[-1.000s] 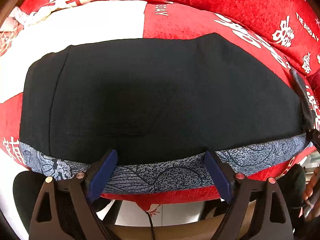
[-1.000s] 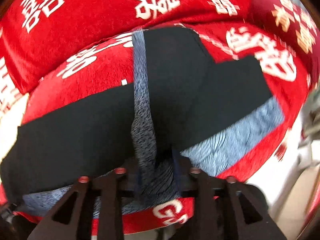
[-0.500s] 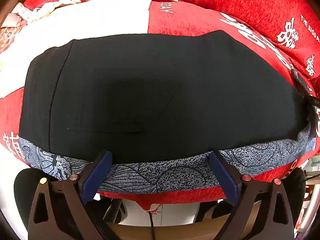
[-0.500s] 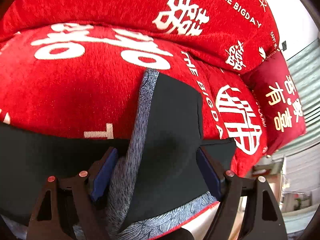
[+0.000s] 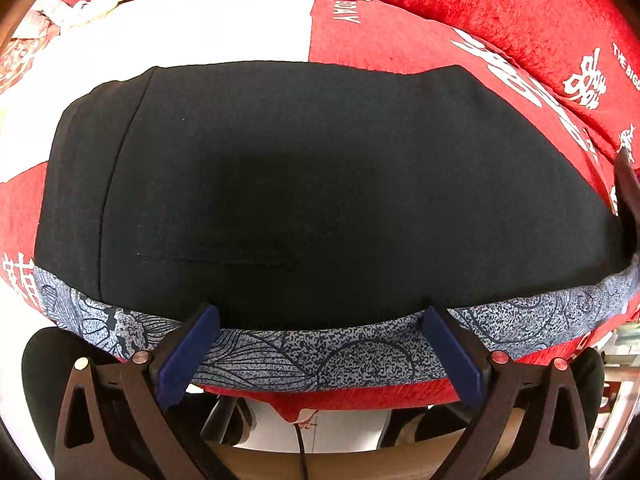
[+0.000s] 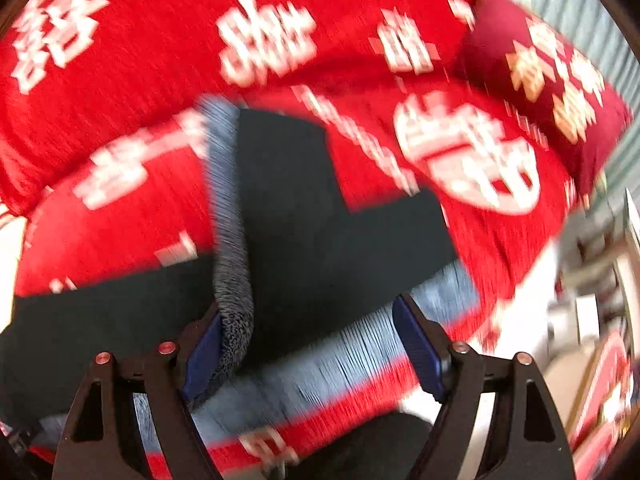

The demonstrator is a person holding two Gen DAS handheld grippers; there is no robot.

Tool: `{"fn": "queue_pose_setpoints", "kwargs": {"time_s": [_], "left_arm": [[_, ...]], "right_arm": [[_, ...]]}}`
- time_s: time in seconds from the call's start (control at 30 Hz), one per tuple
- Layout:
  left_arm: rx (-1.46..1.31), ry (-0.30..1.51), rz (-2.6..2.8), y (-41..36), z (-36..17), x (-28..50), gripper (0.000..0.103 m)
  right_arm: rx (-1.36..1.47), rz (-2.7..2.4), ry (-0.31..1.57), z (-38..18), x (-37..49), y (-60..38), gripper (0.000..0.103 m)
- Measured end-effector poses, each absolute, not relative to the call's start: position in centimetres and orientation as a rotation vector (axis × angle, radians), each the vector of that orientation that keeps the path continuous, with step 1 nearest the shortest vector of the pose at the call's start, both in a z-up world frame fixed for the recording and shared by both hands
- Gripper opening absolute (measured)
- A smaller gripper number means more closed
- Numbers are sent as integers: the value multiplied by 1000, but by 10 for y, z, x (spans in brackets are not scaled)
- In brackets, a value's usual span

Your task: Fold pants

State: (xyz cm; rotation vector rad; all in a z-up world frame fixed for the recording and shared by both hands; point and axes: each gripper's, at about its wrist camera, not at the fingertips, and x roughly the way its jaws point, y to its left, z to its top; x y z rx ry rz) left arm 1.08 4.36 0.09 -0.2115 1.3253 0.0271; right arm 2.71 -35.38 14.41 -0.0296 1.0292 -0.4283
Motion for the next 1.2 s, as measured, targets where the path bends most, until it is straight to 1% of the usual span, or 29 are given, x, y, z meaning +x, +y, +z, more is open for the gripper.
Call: {"fn": "queue_pose_setpoints", "kwargs": {"time_s": [0.07, 0.17, 0.33, 0.43, 0.53, 0.57, 0.63, 0.67, 0.73, 0.8, 0.9, 0.93, 0.97, 1.0, 1.03, 1.07, 1.1, 1.17, 1.2], "left_arm": [[-212, 1323, 24, 44, 1, 10, 101], [-210, 1325, 17, 46, 1, 9, 101], [-205, 1326, 19, 46, 2, 5, 101], [-194, 1338, 37, 43, 4, 8, 101], [-194, 1317, 23, 34, 17, 13, 101], [-193, 1307, 14, 29, 22, 15, 101], [-180, 1288, -14, 18, 32, 21, 101], [-176, 1289, -30, 10, 36, 25, 101], [-167, 1301, -54, 0, 38, 30, 101], [-150, 1324, -73, -11, 34, 34, 101], [-139, 1369, -86, -18, 24, 35, 101], [-131, 1381, -82, -20, 19, 34, 101], [-117, 1390, -79, -21, 16, 33, 101], [-85, 1390, -78, -24, 13, 31, 101], [-64, 1385, -81, -26, 14, 31, 101], [-44, 1383, -81, -27, 14, 29, 101], [-40, 1384, -77, -28, 15, 28, 101], [-46, 1382, -88, -32, 21, 26, 101], [-49, 1371, -116, -37, 26, 24, 101]], "right_arm": [[-143, -429, 1066, 137, 55, -333, 84], [-147, -486, 1169, 119, 69, -333, 84], [-52, -638, 1235, 94, 16, -387, 84], [44, -643, 1166, 112, -9, -416, 84], [4, -569, 1090, 142, 1, -404, 84], [-15, -537, 1065, 150, 11, -394, 86], [-51, -457, 1046, 155, 42, -368, 99], [-77, -418, 1045, 152, 58, -353, 102], [-162, -370, 1068, 138, 97, -325, 103], [-242, -403, 1169, 107, 138, -311, 103], [-288, -480, 1314, 62, 166, -323, 103], [-270, -486, 1352, 50, 167, -332, 97], [-218, -463, 1374, 43, 162, -344, 85], [-108, -403, 1352, 45, 152, -358, 70], [-66, -401, 1326, 53, 140, -369, 42], [-38, -392, 1301, 63, 129, -378, 33], [20, -378, 1256, 77, 115, -391, 18], [75, -435, 1163, 105, 84, -413, 8], [110, -462, 1108, 121, 64, -427, 8]]}}
